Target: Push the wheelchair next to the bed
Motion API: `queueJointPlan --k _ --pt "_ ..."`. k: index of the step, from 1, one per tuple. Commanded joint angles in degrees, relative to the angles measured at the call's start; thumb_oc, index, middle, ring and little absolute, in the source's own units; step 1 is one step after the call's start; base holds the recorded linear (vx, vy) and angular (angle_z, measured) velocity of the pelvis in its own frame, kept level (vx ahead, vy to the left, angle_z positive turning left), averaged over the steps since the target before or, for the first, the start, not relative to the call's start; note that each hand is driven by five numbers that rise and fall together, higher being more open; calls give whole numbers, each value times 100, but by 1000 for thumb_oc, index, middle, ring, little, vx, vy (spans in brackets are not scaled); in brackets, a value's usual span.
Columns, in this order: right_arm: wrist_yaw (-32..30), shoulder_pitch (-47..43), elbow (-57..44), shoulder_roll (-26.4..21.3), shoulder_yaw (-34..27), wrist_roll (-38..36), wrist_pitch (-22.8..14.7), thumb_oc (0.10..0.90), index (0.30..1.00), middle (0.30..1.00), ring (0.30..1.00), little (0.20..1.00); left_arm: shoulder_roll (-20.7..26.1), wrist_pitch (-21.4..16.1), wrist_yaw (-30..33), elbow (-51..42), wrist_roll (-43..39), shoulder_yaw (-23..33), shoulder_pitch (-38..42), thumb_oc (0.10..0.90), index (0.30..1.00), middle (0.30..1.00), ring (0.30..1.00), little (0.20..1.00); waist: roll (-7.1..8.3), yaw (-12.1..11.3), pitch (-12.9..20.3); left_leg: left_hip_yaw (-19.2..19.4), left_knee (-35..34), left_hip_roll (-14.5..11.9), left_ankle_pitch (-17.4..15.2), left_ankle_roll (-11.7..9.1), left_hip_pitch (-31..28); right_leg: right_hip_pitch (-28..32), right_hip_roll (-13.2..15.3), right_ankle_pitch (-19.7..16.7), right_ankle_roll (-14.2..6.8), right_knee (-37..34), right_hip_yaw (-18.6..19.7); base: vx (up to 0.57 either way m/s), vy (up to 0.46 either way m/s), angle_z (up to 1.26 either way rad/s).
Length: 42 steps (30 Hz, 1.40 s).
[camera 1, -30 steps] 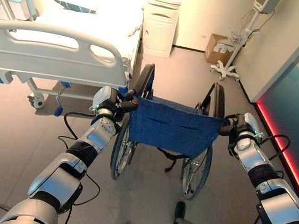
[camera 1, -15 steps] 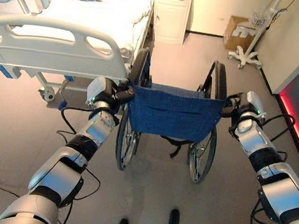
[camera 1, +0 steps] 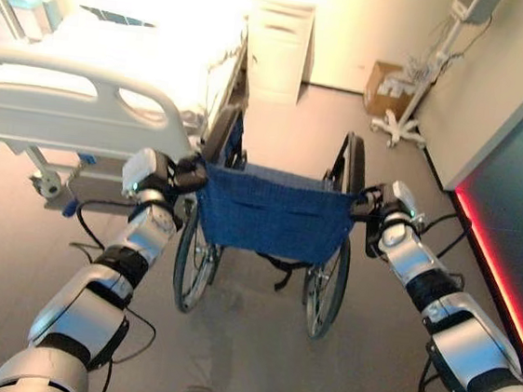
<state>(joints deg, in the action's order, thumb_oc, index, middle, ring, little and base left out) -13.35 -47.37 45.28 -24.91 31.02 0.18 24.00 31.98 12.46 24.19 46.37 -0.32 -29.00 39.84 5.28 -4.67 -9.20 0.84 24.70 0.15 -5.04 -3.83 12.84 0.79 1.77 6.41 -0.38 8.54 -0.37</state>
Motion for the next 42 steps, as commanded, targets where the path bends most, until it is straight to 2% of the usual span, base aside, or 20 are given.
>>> queueJointPlan --k 1,3,4,5,10,12,15,17,19,22,24,26,29,32,34,35,38,39,40,42 --pt "690 573 -291 120 364 -236 -260 400 300 300 300 300 -1100 -248 -641 -89 -171 -260 113 400 300 300 300 300 -434 102 -945 -103 -1941 -3 2025 -14 487 828 -419 -386 -48 -269 50 352 147 -30" --pt "811 510 -332 48 387 -130 -329 400 300 300 300 300 -1074 -205 -618 -56 -221 -253 155 400 300 300 300 300 -408 54 -926 -56 -2164 52 1937 -3 480 933 -365 -304 -85 -333 127 341 182 -52" --pt "839 478 -330 26 400 -113 -339 400 300 300 300 300 -1080 -182 -602 15 -297 -229 190 400 300 300 300 300 -396 74 -875 68 -2110 58 1742 51 394 932 -288 -247 -138 -318 113 450 254 -75" --pt "1030 487 -279 15 365 4 -434 400 300 300 300 300 -1057 -211 -647 148 -334 -174 203 400 300 300 300 300 -340 70 -747 86 -1786 102 1359 173 314 926 -67 -173 -280 -264 38 356 190 -65" --pt "781 402 228 247 441 -70 -713 400 300 300 300 300 -1084 -340 -631 476 -428 -182 304 400 300 300 300 300 -215 -121 -519 54 -1624 170 974 406 113 996 360 -271 -560 -126 -243 297 94 -52" --pt "695 205 609 398 428 -137 -837 400 300 300 300 300 -1181 -403 -652 610 -351 -218 375 400 300 300 300 300 -161 -228 -449 9 -1547 252 906 484 217 1002 478 -495 -662 95 -288 227 115 -20" --pt "678 170 732 483 445 -129 -764 400 300 300 300 300 -1305 -376 -638 574 -326 -225 305 400 300 300 300 300 -131 -304 -305 3 -1559 369 847 597 210 991 601 -1021 -756 782 -212 220 142 -47" --pt "723 287 670 429 423 -126 -749 400 300 300 300 300 -1367 -323 -615 493 -244 -248 199 400 300 300 300 300 -189 -240 -206 -15 -1618 376 772 667 45 708 479 -1322 -763 1576 -84 325 172 -33" --pt "830 557 519 316 359 -102 -758 400 300 300 300 300 -1408 -246 -676 343 -177 -254 -14 400 300 300 300 300 -225 -90 -104 -107 -1700 430 680 736 -308 106 457 -1603 -747 1875 -56 399 114 29" --pt "892 700 280 237 337 -121 -535 400 300 300 300 300 -1379 -273 -766 218 -69 -215 -239 400 300 300 300 300 -376 190 -197 -440 -1909 393 532 763 -980 -1100 423 -1549 -625 1535 -95 399 -7 25" --pt "854 722 135 196 334 -159 -403 400 300 300 300 300 -1301 -294 -821 86 -16 -230 -288 400 300 300 300 300 -267 315 -318 -619 -1859 539 274 808 -1174 -1551 559 -1870 -675 806 -110 371 -162 21" --pt "853 616 -6 93 280 -138 -274 400 300 300 300 300 -1223 -411 -888 42 11 -232 -213 400 300 300 300 300 -257 477 -497 -857 -1817 604 10 818 -1421 -1794 561 -1863 -743 -436 -92 424 -217 86" --pt "958 339 -267 -10 265 -55 23 400 300 300 300 300 -1195 -386 -868 -62 -60 -226 -71 400 300 300 300 300 -275 557 -583 -1006 -1822 568 -126 768 -1591 -1680 422 -1738 -746 -709 90 310 -172 71" --pt "1101 242 -206 -47 290 5 6 400 300 300 300 300 -1270 -327 -797 -62 -239 -161 -96 400 300 300 300 300 -177 540 -483 -1007 -1686 532 -167 664 -1574 -1277 349 -1617 -669 -481 165 413 -277 53" --pt "1206 288 -163 -85 324 58 -39 400 300 300 300 300 -1306 -323 -824 -92 -199 -126 -199 400 300 300 300 300 -142 545 -392 -955 -1616 318 -213 539 -1734 -1171 371 -1532 -624 -227 66 498 -276 38" --pt "1277 357 -152 -159 325 59 -65 400 300 300 300 300 -1331 -278 -817 -120 -233 -127 -309 400 300 300 300 300 -106 584 -325 -816 -1530 52 -199 398 -1911 -1033 399 -1496 -568 -227 -94 481 -254 40" --pt "1343 355 -53 -237 330 9 -130 400 300 300 300 300 -1413 -232 -922 -27 -116 -144 -258 400 300 300 300 300 -84 685 -254 -621 -1379 -266 63 283 -2055 -890 347 -1436 -459 -282 -259 354 -201 49" --pt "1318 357 -10 -255 355 -26 -173 400 300 300 300 300 -1443 -273 -968 95 -110 -165 -197 400 300 300 300 300 -66 750 -223 -428 -1202 -407 247 221 -2062 -857 330 -1387 -402 -274 -376 396 -251 62" --pt "1371 344 -23 -314 378 -49 -148 400 300 300 300 300 -1468 -288 -990 194 -128 -194 -124 400 300 300 300 300 -63 873 -193 -183 -863 -674 660 107 -2093 -822 275 -1316 -293 -266 -504 402 -262 49" --pt "1481 454 -59 -394 413 24 -250 400 300 300 300 300 -1455 -350 -991 239 -172 -211 -131 400 300 300 300 300 -30 930 -200 -91 -127 -805 1091 47 -1892 -662 178 -1169 -117 -282 -564 391 -203 43"
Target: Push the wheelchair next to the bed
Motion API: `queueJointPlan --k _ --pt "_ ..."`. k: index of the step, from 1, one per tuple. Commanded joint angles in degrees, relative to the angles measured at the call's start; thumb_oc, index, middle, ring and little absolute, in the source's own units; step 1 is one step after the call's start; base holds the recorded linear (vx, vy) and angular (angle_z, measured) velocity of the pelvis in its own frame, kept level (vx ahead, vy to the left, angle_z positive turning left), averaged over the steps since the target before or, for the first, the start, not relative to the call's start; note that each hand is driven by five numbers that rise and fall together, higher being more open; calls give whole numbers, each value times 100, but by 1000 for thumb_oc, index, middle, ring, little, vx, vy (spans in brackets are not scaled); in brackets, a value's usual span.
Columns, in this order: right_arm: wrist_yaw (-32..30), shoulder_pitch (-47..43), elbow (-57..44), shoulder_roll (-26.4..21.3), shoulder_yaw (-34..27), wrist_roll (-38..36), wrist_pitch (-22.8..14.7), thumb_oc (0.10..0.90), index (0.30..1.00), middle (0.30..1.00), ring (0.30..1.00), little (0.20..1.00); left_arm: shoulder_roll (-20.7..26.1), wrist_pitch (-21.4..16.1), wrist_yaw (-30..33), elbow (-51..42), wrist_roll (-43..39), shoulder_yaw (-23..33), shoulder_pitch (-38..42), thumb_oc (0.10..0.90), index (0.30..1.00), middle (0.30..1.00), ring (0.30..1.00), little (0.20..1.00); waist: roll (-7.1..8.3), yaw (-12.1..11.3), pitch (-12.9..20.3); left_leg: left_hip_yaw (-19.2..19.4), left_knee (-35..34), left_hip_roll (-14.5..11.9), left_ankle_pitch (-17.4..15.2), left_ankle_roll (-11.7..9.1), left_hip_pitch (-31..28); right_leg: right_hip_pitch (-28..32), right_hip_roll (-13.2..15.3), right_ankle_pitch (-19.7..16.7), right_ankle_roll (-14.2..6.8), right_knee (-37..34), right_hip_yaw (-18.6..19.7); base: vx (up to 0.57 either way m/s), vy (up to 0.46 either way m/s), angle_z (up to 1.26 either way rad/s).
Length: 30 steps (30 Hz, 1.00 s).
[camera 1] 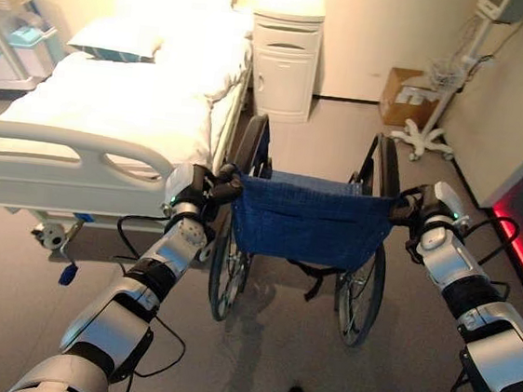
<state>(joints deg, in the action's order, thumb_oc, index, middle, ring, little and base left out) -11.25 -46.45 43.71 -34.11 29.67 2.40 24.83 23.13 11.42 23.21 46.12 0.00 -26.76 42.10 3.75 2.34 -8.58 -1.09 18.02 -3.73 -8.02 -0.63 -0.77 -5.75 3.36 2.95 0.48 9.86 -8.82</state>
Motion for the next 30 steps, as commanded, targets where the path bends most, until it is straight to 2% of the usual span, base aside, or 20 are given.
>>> queueJointPlan --k 1,2,4,5,6,7,8,9,10,13,14,16,18,19,21,23,25,27,30 --pt "1266 394 93 516 547 -186 -357 400 300 300 300 300 -566 -250 -892 239 -198 -432 -380 400 300 300 300 300 132 215 -275 98 670 -387 1424 -266 -440 45 1 -789 -176 -414 288 308 -118 30" --pt "1254 431 81 503 541 -166 -369 400 300 300 300 300 -566 -255 -887 200 -195 -429 -412 400 300 300 300 300 137 194 -304 90 793 -353 1467 -261 -317 120 -26 -754 -147 -417 301 316 -92 15" --pt "1120 541 78 497 496 -147 -390 400 300 300 300 300 -543 -290 -937 -63 -117 -393 -540 400 300 300 300 300 141 -38 -588 168 788 -24 1516 -176 598 575 -127 -549 -97 -416 418 386 -64 14" --pt "1027 550 114 525 481 -139 -409 400 300 300 300 300 -538 -336 -931 -123 -89 -400 -570 400 300 300 300 300 87 -149 -731 184 629 132 1510 -166 895 741 -210 -461 -103 -397 484 354 21 8" --pt "916 555 135 563 463 -132 -422 400 300 300 300 300 -525 -391 -898 -221 -87 -423 -629 400 300 300 300 300 -17 -301 -880 229 156 298 1630 -182 1275 947 -355 -345 -112 -383 559 249 29 0" --pt "914 558 135 563 461 -133 -423 400 300 300 300 300 -525 -389 -897 -224 -86 -426 -631 400 300 300 300 300 -7 -313 -913 241 149 305 1616 -180 1224 989 -344 -326 -116 -379 569 503 80 -17" --pt "876 573 107 600 442 -80 -443 400 300 300 300 300 -493 -399 -850 -404 -97 -475 -733 400 300 300 300 300 -152 -526 -1044 318 -764 338 1981 -251 1529 1327 -523 -171 -115 -436 655 422 73 -28" --pt "888 565 122 607 444 -62 -469 400 300 300 300 300 -487 -414 -837 -416 -102 -475 -757 400 300 300 300 300 -173 -577 -1062 297 -982 341 2074 -269 1583 1407 -547 -155 -119 -470 696 711 168 -51" --pt "977 493 129 588 480 58 -636 400 300 300 300 300 -427 -433 -740 -528 -179 -451 -845 400 300 300 300 300 -207 -792 -1083 124 -1805 463 2165 -304 1789 1621 -563 -107 -186 -578 873 478 171 -65" --pt "1193 304 84 478 561 251 -910 400 300 300 300 300 -289 -519 -641 -629 -326 -377 -840 400 300 300 300 300 -193 -888 -1083 320 -1947 490 2014 -267 1732 1724 -449 84 -272 -574 852 397 221 -99" --pt "1168 244 116 440 634 154 -918 400 300 300 300 300 -285 -510 -646 -561 -398 -323 -808 400 300 300 300 300 -212 -859 -956 559 -1807 439 1784 -128 1534 1729 -333 206 -364 -465 741 494 278 -113" --pt "1280 344 150 493 549 282 -1025 400 300 300 300 300 -240 -555 -677 -489 -446 -315 -809 400 300 300 300 300 -133 -934 -862 386 -1248 528 1597 -31 1666 1769 -147 195 -452 -305 672 522 213 -68" --pt "1126 578 280 592 524 238 -1183 400 300 300 300 300 -219 -552 -740 -495 -279 -314 -877 400 300 300 300 300 -34 -1026 -711 388 -1111 561 1415 147 1443 1778 133 -175 -694 69 494 571 179 -36" --pt "1098 603 314 617 513 239 -1212 400 300 300 300 300 -218 -543 -733 -495 -259 -335 -883 400 300 300 300 300 -13 -1044 -687 363 -1103 592 1389 171 1414 1792 171 -231 -728 81 488 377 116 -13" --pt "986 578 424 724 481 229 -1247 400 300 300 300 300 -263 -524 -715 -495 -85 -370 -869 400 300 300 300 300 48 -1102 -599 295 -1106 663 1318 233 1366 1741 346 -605 -869 220 465 329 139 -2" --pt "905 497 569 839 467 287 -1310 400 300 300 300 300 -325 -496 -635 -467 -32 -401 -832 400 300 300 300 300 37 -1158 -535 230 -1111 701 1264 297 1365 1703 475 -849 -859 574 455 347 193 -28" --pt "900 477 617 866 446 316 -1351 400 300 300 300 300 -341 -504 -623 -452 17 -397 -846 400 300 300 300 300 32 -1183 -490 195 -1105 736 1238 330 1372 1698 481 -966 -861 780 496 296 151 -42" --pt "864 623 412 803 409 313 -1358 400 300 300 300 300 -300 -494 -618 -527 104 -399 -979 400 300 300 300 300 11 -1123 -359 175 -1152 785 1144 435 1228 1428 368 -1301 -900 1519 621 422 178 -35" --pt "905 842 182 701 367 323 -1379 400 300 300 300 300 -257 -522 -626 -558 110 -341 -1117 400 300 300 300 300 -36 -964 -289 75 -1238 795 1066 479 934 891 334 -1406 -880 1582 727 394 79 0"
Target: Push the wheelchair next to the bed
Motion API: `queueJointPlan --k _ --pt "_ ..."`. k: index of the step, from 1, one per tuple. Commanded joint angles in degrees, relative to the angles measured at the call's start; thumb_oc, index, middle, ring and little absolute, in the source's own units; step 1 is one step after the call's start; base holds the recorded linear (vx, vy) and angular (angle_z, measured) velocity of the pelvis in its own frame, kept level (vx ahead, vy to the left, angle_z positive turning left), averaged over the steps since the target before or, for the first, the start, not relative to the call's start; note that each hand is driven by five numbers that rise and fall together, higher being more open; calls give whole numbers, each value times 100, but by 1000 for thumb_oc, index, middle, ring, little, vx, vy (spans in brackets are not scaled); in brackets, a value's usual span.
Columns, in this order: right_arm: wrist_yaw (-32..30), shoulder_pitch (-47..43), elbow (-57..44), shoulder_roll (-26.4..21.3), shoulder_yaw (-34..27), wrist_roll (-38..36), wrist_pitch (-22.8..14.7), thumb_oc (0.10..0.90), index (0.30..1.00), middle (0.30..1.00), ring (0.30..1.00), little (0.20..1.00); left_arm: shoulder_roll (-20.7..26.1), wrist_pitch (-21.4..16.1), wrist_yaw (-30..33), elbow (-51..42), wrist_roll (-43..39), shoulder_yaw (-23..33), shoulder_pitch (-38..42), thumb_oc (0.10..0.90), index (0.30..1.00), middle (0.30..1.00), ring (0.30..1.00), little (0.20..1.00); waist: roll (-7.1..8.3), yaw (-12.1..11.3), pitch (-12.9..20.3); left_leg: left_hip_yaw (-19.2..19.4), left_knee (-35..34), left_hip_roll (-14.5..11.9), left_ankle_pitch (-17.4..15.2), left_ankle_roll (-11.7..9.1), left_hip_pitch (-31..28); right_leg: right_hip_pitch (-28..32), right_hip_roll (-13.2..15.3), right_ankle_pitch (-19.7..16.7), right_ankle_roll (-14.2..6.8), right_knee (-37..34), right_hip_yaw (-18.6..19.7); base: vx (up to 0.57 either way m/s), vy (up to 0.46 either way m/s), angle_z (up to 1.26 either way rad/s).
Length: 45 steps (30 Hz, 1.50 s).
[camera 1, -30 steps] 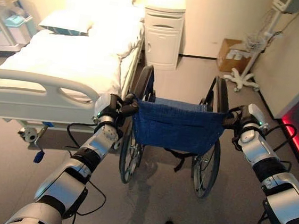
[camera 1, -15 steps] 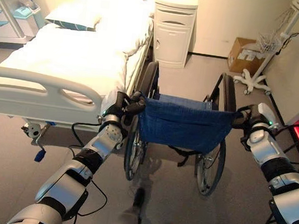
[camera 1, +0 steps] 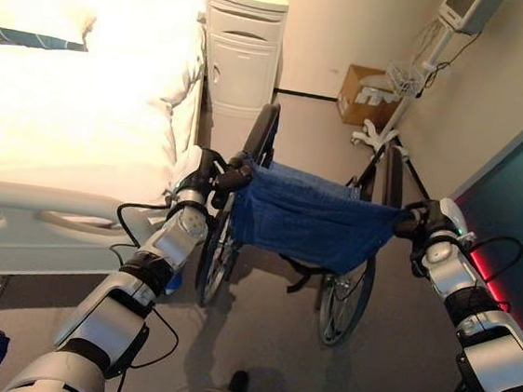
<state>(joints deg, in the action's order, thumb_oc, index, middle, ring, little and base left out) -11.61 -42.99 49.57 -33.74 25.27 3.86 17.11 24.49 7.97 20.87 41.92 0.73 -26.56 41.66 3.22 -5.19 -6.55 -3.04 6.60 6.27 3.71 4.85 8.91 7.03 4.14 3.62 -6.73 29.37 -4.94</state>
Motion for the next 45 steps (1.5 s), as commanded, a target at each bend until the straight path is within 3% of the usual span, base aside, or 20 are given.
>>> queueJointPlan --k 1,4,6,7,9,12,13,16,18,20,21,25,27,30,32,34,37,38,40,45 --pt "953 578 -598 595 795 154 -525 400 300 300 300 300 -370 -177 -386 -187 40 -331 -1148 400 300 300 300 300 -51 -77 -534 150 -195 -210 -143 -64 -291 -851 196 -1335 -105 -424 353 340 -1 9" --pt "946 642 -797 489 777 116 -479 400 300 300 300 300 -330 -173 -342 -273 3 -306 -1216 400 300 300 300 300 -120 158 -711 -116 -311 -188 -302 -33 -690 -1718 160 -1336 -36 -758 329 341 -74 27" --pt "980 626 -971 318 721 150 -432 400 300 300 300 300 -243 -165 -297 -459 -151 -286 -1209 400 300 300 300 300 17 342 -927 -331 -150 -13 -719 15 -940 -2230 353 -1683 -116 -1842 284 420 -209 69" --pt "1006 608 -1006 267 700 144 -393 400 300 300 300 300 -234 -177 -321 -487 -175 -268 -1203 400 300 300 300 300 51 378 -947 -374 -121 21 -814 7 -1020 -2341 413 -1675 -139 -2320 267 413 -194 76" --pt "1138 512 -1098 92 628 203 -231 400 300 300 300 300 -241 -254 -399 -602 -211 -220 -1231 400 300 300 300 300 -23 464 -1041 -566 -142 -76 -1027 -51 -1339 -2308 376 -1604 -178 -3164 324 429 -189 77" --pt "1278 407 -1181 21 586 263 -101 400 300 300 300 300 -253 -188 -426 -725 -168 -209 -1264 400 300 300 300 300 2 447 -1076 -664 -90 -142 -1120 -125 -1434 -2177 405 -1561 -176 -3167 388 395 -284 61" --pt "1295 264 -1091 22 647 206 -23 400 300 300 300 300 -269 -182 -488 -682 -155 -238 -1249 400 300 300 300 300 97 426 -1042 -684 20 -231 -1237 -189 -1490 -2030 425 -1522 -181 -3084 394 521 -434 48" --pt "1480 0 -678 97 748 98 -85 400 300 300 300 300 -308 -27 -565 -599 -388 -218 -1300 400 300 300 300 300 205 352 -901 -749 224 -440 -1374 -384 -1616 -1839 453 -1466 -135 -2416 375 496 -384 70" --pt "1575 -14 -698 139 784 67 -65 400 300 300 300 300 -313 28 -604 -627 -295 -156 -1401 400 300 300 300 300 210 353 -842 -623 327 -754 -1154 -574 -1750 -1698 478 -1442 -72 -2358 178 480 -326 33" --pt "1605 -23 -673 153 814 19 -72 400 300 300 300 300 -352 28 -656 -543 -257 -153 -1402 400 300 300 300 300 168 440 -759 -479 376 -1017 -774 -699 -1837 -1565 378 -1377 39 -2444 63 438 -277 29" --pt "1609 -46 -700 164 812 4 -7 400 300 300 300 300 -384 -15 -704 -425 -235 -146 -1355 400 300 300 300 300 130 547 -700 -251 484 -1236 -428 -813 -1868 -1571 327 -1299 120 -2418 -94 308 -200 48" --pt "1599 111 -796 132 811 35 114 400 300 300 300 300 -485 -83 -702 -160 -333 -217 -1164 400 300 300 300 300 107 781 -659 201 1357 -1467 177 -896 -1575 -1469 190 -1003 412 -2329 -340 311 -190 33" --pt "1578 226 -801 107 803 36 112 400 300 300 300 300 -501 -100 -729 -177 -363 -207 -1160 400 300 300 300 300 104 772 -724 265 1502 -1440 212 -874 -1318 -1275 116 -899 476 -2361 -326 251 -101 30" --pt "1398 292 -634 200 799 95 41 400 300 300 300 300 -475 -165 -731 -366 -326 -234 -1154 400 300 300 300 300 29 534 -1030 147 1060 -892 86 -752 -623 -869 -57 -692 442 -2393 -156 246 -28 37" --pt "1254 242 -599 256 841 73 59 400 300 300 300 300 -447 -201 -685 -527 -344 -309 -1159 400 300 300 300 300 -73 321 -1270 238 628 -714 284 -806 -94 -553 -188 -490 457 -2382 -129 260 26 6" --pt "1205 244 -570 273 861 115 -113 400 300 300 300 300 -407 -351 -610 -620 -342 -373 -1309 400 300 300 300 300 -239 20 -1400 184 -158 -609 762 -892 447 -76 -402 -231 497 -2448 -8 455 85 -29" --pt "1267 191 -581 235 897 188 -273 400 300 300 300 300 -344 -412 -597 -682 -352 -344 -1399 400 300 300 300 300 -265 -131 -1427 220 -579 -533 916 -907 531 236 -427 -62 488 -2481 106 398 133 -101" --pt "1306 168 -631 172 898 239 -345 400 300 300 300 300 -324 -460 -628 -718 -357 -309 -1452 400 300 300 300 300 -279 -168 -1398 448 -460 -539 856 -883 610 363 -388 62 481 -2474 101 404 189 -103" --pt "1305 266 -622 213 842 159 -318 400 300 300 300 300 -363 -328 -763 -709 -355 -246 -1480 400 300 300 300 300 -217 -127 -1181 862 -154 -562 397 -623 473 417 -215 186 349 -2287 2 523 232 -63" --pt "1319 564 -429 526 799 282 -487 400 300 300 300 300 -436 -343 -724 -372 -372 -247 -1396 400 300 300 300 300 -51 -222 -921 555 -136 -344 172 -313 189 333 113 -310 7 -1484 -8 446 176 14"
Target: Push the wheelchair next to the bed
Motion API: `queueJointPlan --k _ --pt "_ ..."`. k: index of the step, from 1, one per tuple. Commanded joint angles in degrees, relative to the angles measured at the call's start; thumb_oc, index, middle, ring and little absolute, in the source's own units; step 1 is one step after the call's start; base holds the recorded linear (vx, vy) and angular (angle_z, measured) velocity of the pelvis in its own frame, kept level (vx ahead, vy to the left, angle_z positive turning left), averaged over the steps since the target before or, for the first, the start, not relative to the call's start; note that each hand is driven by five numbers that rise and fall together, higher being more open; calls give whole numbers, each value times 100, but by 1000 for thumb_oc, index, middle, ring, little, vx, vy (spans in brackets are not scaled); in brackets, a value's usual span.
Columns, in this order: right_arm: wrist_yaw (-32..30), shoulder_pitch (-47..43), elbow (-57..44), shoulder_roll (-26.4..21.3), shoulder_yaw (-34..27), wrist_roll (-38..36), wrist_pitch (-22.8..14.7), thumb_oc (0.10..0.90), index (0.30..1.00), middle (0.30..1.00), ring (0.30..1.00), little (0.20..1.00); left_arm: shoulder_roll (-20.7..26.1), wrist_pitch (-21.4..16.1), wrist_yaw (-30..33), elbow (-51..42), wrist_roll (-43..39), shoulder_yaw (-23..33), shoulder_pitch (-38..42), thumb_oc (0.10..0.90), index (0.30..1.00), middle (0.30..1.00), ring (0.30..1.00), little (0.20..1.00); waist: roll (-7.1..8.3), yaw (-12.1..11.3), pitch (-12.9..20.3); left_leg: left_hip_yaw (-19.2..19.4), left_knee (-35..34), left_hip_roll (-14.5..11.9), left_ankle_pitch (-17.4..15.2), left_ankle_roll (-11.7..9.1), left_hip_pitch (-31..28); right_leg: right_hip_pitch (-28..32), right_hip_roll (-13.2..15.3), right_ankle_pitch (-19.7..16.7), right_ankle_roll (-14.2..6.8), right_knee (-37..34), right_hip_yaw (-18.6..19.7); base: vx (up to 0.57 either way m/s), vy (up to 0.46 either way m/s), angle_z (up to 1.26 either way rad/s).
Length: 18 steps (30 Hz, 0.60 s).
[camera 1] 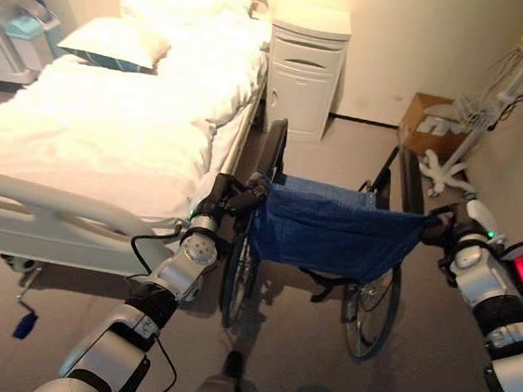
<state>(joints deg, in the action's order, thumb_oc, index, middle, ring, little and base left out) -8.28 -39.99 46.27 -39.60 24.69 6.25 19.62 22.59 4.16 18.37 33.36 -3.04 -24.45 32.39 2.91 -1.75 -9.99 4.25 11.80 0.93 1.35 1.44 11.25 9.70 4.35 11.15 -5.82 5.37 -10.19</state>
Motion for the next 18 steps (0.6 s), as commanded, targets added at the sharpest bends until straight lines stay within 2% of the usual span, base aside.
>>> queueJointPlan --k 1,4,5,6,7,8,9,10,12,13,14,16,18 --pt "950 304 -29 1179 836 71 -800 400 300 300 300 300 -261 51 -491 516 76 -450 -449 400 300 300 300 300 -7 -580 -499 -213 -684 224 388 70 -67 76 91 -1159 -135 1148 583 300 104 -10" --pt "918 568 -14 1263 741 176 -975 400 300 300 300 300 -297 137 -422 587 137 -545 -426 400 300 300 300 300 1 -462 -303 -331 -825 321 341 151 -271 -378 70 -1695 -231 1633 686 335 76 3" --pt "926 586 -52 1245 762 168 -990 400 300 300 300 300 -293 147 -392 578 134 -549 -434 400 300 300 300 300 -23 -415 -296 -388 -852 312 324 143 -365 -626 89 -1781 -230 1519 693 249 -5 -5" --pt "931 557 -134 1216 801 141 -970 400 300 300 300 300 -271 127 -335 572 132 -551 -425 400 300 300 300 300 -88 -314 -354 -517 -918 280 300 119 -553 -1060 86 -1713 -202 1475 675 169 -39 -13" --pt "930 515 -170 1201 807 134 -956 400 300 300 300 300 -251 109 -312 549 126 -543 -411 400 300 300 300 300 -128 -274 -403 -579 -978 242 290 106 -655 -1360 86 -1756 -173 1348 644 174 -101 -23" --pt "914 377 -294 1146 806 76 -882 400 300 300 300 300 -180 35 -246 466 119 -490 -366 400 300 300 300 300 -156 -184 -587 -765 -1079 257 200 119 -850 -1872 138 -1834 -130 1046 586 104 -118 -36" --pt "936 306 -333 1115 810 42 -842 400 300 300 300 300 -141 32 -219 425 95 -476 -335 400 300 300 300 300 -149 -163 -662 -822 -1063 278 144 134 -871 -1972 141 -1826 -119 912 591 172 -197 -43" --pt "973 221 -389 1061 810 6 -779 400 300 300 300 300 -106 1 -197 390 57 -451 -301 400 300 300 300 300 -64 -102 -734 -877 -1019 376 -39 171 -907 -2208 195 -2032 -160 322 652 163 -169 -31" --pt "1005 213 -438 1009 813 -8 -759 400 300 300 300 300 -71 -39 -191 387 44 -417 -323 400 300 300 300 300 -19 -53 -774 -927 -988 416 -178 179 -987 -2286 228 -2178 -212 -103 694 299 -215 8" --pt "1080 265 -603 941 798 -28 -680 400 300 300 300 300 -34 -81 -200 348 57 -370 -450 400 300 300 300 300 -10 11 -803 -1009 -987 365 -338 169 -1192 -2412 261 -2290 -262 -479 754 447 -289 37" --pt "1111 300 -710 911 770 -1 -607 400 300 300 300 300 -24 -102 -220 319 115 -330 -523 400 300 300 300 300 -21 39 -820 -1062 -1003 322 -391 164 -1312 -2421 232 -2292 -277 -542 800 424 -279 49" --pt "1119 363 -921 876 735 5 -455 400 300 300 300 300 18 -82 -278 188 239 -259 -642 400 300 300 300 300 -7 64 -825 -1103 -958 235 -436 139 -1382 -2417 185 -2230 -261 -291 847 271 -242 72" --pt "1169 360 -937 914 707 -31 -383 400 300 300 300 300 41 63 -259 142 202 -234 -658 400 300 300 300 300 62 18 -765 -991 -812 155 -379 81 -1294 -2089 157 -2042 -187 -52 714 298 -288 56"
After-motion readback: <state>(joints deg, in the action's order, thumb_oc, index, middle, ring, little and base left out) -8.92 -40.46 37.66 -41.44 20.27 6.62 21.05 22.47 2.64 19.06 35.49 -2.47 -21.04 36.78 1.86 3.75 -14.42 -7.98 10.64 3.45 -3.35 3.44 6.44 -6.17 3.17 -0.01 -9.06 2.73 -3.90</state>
